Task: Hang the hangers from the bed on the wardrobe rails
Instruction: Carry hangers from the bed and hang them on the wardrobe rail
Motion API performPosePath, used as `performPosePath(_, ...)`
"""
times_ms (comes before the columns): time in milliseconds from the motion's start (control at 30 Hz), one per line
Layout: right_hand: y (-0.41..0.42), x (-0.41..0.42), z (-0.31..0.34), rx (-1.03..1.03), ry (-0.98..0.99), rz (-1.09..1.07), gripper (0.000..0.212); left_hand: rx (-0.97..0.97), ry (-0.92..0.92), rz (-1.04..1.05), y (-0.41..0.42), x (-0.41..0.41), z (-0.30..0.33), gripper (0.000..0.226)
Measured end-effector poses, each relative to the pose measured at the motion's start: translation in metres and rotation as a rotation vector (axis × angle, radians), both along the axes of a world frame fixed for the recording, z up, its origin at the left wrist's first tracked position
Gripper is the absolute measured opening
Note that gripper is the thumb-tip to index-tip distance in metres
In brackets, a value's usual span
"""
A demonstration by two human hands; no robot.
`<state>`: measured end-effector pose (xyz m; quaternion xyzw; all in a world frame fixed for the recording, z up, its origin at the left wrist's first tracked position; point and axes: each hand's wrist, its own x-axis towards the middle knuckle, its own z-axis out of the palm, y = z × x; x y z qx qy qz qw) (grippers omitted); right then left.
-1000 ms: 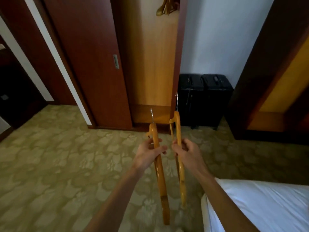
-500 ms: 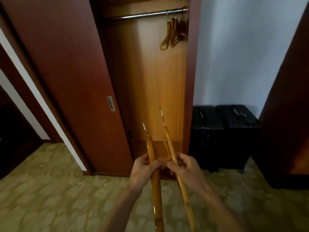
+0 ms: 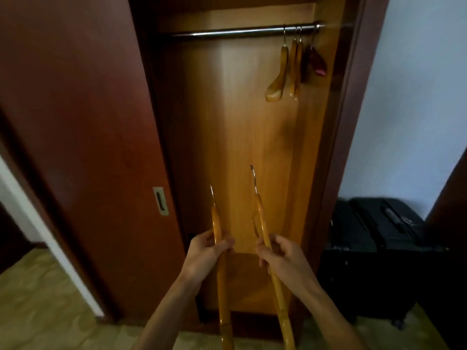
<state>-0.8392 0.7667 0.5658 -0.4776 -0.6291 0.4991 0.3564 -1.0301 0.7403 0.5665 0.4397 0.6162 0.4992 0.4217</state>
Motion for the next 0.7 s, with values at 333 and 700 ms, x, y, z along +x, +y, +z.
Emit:
performPosePath(333,0.21,-0.116,0.059,0.06,-0.087,-0.174,0.015,0.038,0.023,-0.115,0.244,-0.101,0.064,0.023)
performPosePath(700,0.375,-0.125,0.2,0.377,0.022,-0.355,0.023,0.296,0.007,-0.18,0.409,-0.089,0.213,0.035)
